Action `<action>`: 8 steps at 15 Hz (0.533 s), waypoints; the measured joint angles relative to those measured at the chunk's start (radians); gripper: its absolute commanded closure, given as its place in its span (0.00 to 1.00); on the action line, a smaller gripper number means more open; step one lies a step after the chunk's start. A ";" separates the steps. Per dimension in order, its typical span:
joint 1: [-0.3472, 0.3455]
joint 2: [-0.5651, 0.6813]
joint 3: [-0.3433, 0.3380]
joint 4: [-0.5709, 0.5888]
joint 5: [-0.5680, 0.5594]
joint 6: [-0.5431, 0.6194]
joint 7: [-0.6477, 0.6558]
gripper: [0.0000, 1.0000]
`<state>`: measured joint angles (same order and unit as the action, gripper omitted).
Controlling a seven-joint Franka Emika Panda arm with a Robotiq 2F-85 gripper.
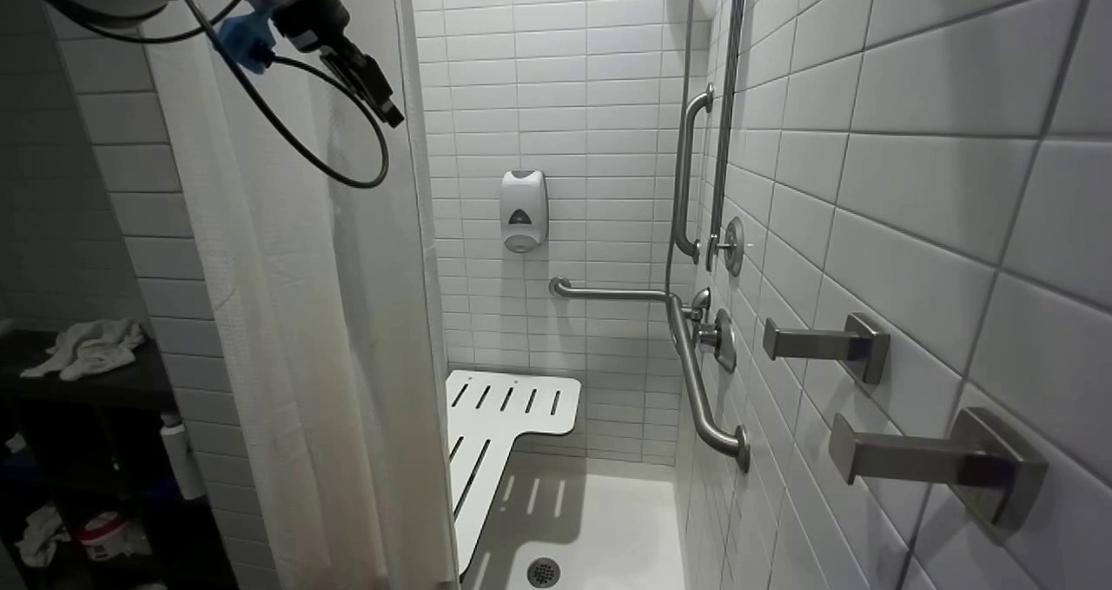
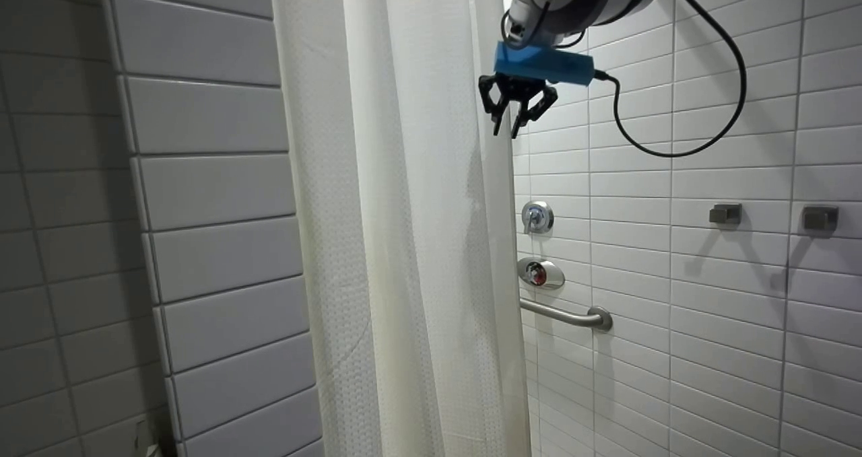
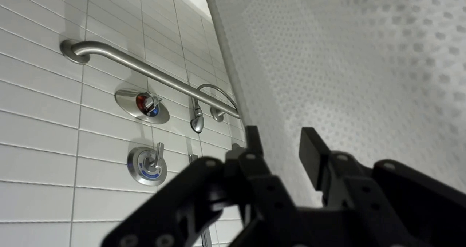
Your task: Pull the shower curtain closed
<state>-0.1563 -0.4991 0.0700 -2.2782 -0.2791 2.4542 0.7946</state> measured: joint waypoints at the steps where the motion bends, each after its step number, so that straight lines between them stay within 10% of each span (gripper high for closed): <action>1: -0.006 0.000 0.002 0.000 0.000 0.000 0.000 0.27; 5: -0.036 0.004 0.012 0.001 -0.001 -0.001 0.017 0.00; 8: -0.061 0.021 0.017 0.007 -0.001 -0.001 0.049 0.00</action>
<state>-0.2173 -0.4784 0.0870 -2.2712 -0.2797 2.4530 0.8440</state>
